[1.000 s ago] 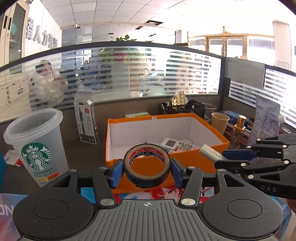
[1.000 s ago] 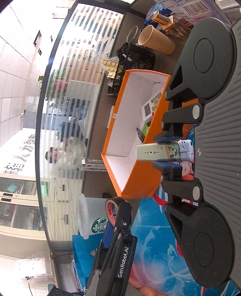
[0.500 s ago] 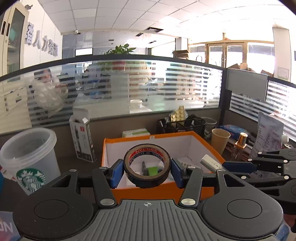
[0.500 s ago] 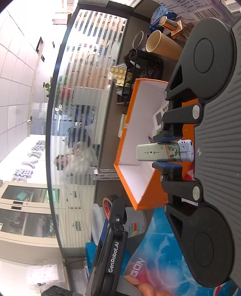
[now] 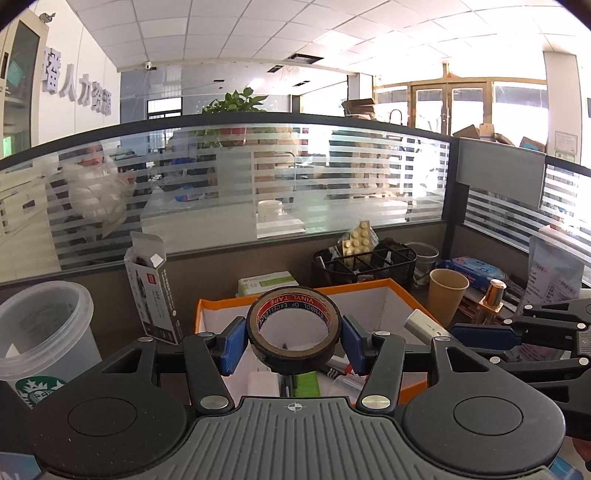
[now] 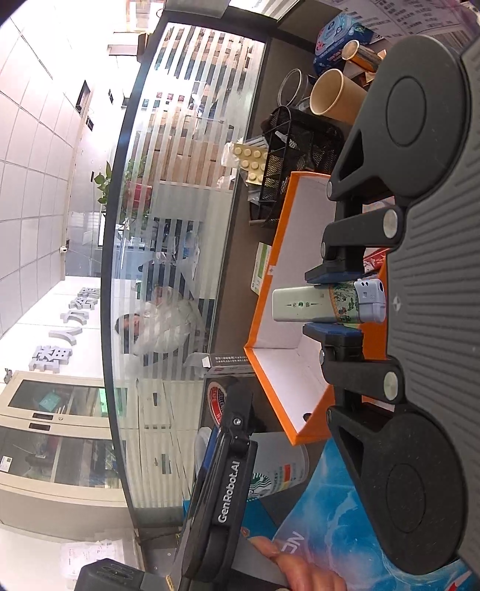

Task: Organize rigid objects
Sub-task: 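Lift the tape roll and cream tube and carry both over the orange box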

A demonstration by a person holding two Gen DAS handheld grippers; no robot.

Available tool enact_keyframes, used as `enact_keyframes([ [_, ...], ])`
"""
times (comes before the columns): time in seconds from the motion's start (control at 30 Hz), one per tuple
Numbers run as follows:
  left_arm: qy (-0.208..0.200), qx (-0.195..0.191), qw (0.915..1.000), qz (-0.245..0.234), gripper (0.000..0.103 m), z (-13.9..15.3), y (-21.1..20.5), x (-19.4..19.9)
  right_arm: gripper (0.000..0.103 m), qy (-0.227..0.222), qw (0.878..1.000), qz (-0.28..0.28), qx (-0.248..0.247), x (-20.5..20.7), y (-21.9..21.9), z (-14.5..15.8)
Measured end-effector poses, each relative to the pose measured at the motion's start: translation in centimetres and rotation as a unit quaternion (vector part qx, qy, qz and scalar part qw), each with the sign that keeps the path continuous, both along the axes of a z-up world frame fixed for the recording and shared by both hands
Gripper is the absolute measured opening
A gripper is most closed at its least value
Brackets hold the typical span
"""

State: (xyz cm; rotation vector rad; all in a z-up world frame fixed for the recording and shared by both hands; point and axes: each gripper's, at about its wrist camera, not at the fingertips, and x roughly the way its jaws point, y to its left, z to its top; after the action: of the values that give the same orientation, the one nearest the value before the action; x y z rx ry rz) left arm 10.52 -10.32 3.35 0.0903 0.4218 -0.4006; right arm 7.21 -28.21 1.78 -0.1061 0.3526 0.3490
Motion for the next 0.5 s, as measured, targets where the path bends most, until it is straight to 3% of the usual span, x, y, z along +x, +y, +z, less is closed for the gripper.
enact_keyframes([
  [0.5,0.019,0.004,0.9997,0.013,0.053,-0.7,-0.2,4.7,0.021,0.010,1.000,0.003,-0.006,4.3,0.0,0.3],
])
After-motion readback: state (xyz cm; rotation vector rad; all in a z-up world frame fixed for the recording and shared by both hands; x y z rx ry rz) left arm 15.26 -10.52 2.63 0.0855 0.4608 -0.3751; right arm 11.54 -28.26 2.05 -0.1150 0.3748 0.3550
